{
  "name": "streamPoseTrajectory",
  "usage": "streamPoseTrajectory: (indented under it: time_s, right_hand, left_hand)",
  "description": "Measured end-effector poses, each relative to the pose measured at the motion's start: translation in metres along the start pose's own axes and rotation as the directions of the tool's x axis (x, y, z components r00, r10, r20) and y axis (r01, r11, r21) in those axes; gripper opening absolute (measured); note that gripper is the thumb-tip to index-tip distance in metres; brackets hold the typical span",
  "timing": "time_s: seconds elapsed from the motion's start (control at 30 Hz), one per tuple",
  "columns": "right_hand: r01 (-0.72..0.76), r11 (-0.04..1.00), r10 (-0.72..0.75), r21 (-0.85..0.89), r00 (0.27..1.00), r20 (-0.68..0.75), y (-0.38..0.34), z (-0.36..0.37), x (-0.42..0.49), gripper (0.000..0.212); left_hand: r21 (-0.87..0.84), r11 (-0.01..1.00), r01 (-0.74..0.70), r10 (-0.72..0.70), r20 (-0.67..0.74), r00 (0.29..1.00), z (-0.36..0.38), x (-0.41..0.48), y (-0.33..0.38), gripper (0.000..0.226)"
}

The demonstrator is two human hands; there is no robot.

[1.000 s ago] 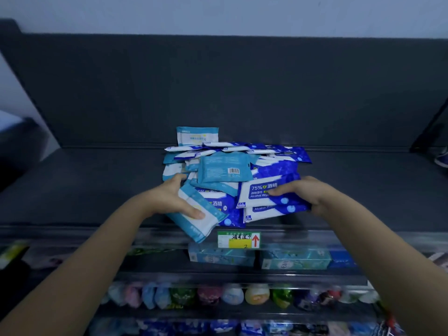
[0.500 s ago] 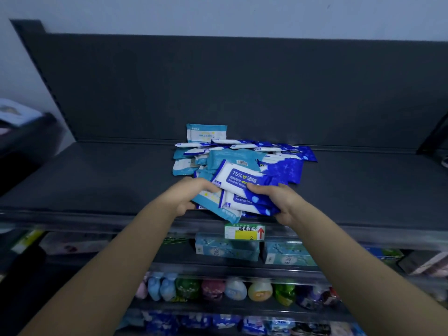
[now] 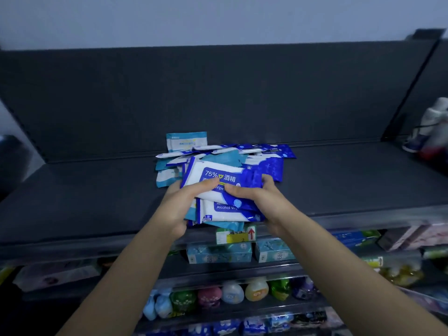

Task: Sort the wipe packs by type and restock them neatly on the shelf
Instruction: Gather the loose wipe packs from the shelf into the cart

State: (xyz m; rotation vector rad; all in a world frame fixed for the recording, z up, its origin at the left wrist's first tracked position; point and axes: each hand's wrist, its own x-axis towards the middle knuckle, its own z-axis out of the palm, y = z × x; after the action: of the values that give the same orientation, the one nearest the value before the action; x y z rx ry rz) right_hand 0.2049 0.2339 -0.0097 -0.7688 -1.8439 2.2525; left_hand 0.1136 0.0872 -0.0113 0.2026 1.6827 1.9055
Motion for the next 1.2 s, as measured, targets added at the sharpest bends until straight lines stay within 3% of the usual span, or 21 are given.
streamPoseTrajectory:
  time_s: [0.07,0.13,0.27,0.37,0.47,0.7,0.77,0.83,0.93,1.0,1.07,1.2]
  right_hand:
    - [0.052,0.995,-0.049,0.081,0.998,-0.037,0.000,-0.016,-0.014,0.083]
    - [0.092,0.984,-0.082,0.150,0.994,-0.070,0.002,-0.041,-0.033,0.083]
    - [0.119,0.974,-0.094,0.193,0.986,-0.136,0.016,-0.099,-0.085,0.063]
    - [0.151,0.962,-0.091,0.227,0.963,-0.255,0.035,-0.144,-0.125,0.038]
    - [0.163,0.959,-0.064,0.232,0.921,-0.385,0.059,-0.193,-0.165,0.029]
    - [0.071,0.967,0.080,0.246,0.829,-0.554,0.125,-0.325,-0.277,0.028]
    - [0.022,0.958,0.154,0.285,0.801,-0.579,0.146,-0.371,-0.309,0.031]
    - [-0.004,0.951,0.195,0.308,0.781,-0.593,0.167,-0.419,-0.336,0.033]
    - [-0.078,0.949,0.255,0.307,0.763,-0.594,0.205,-0.495,-0.366,0.041]
    - [-0.164,0.933,0.327,0.320,0.758,-0.564,0.233,-0.547,-0.377,0.055]
    - [-0.251,0.904,0.406,0.345,0.754,-0.515,0.265,-0.595,-0.383,0.060]
    - [-0.414,0.823,0.556,0.388,0.726,-0.405,0.346,-0.664,-0.377,0.049]
  left_hand:
    - [-0.028,0.998,-0.054,0.056,0.084,0.995,0.020,-0.007,0.002,0.056]
    - [-0.037,0.996,-0.076,0.081,0.153,0.985,0.046,-0.013,-0.003,0.061]
    - [0.023,0.995,-0.098,0.083,0.364,0.928,0.109,-0.029,-0.027,0.060]
    - [0.124,0.986,-0.115,0.036,0.509,0.860,0.155,-0.039,-0.053,0.069]
    - [0.171,0.980,-0.106,-0.022,0.618,0.786,0.208,-0.053,-0.087,0.090]
    - [0.304,0.952,0.013,-0.246,0.742,0.624,0.346,-0.111,-0.189,0.078]
    - [0.354,0.933,0.059,-0.319,0.744,0.587,0.390,-0.131,-0.226,0.087]
    - [0.396,0.912,0.107,-0.377,0.709,0.596,0.435,-0.151,-0.268,0.084]
    - [0.427,0.846,0.319,-0.528,0.596,0.605,0.501,-0.174,-0.330,0.053]
    - [0.424,0.734,0.530,-0.677,0.507,0.533,0.539,-0.180,-0.375,0.022]
    - [0.413,0.628,0.659,-0.776,0.393,0.493,0.568,-0.182,-0.424,0.014]
    - [0.438,0.548,0.713,-0.834,0.222,0.505,0.603,-0.183,-0.520,0.009]
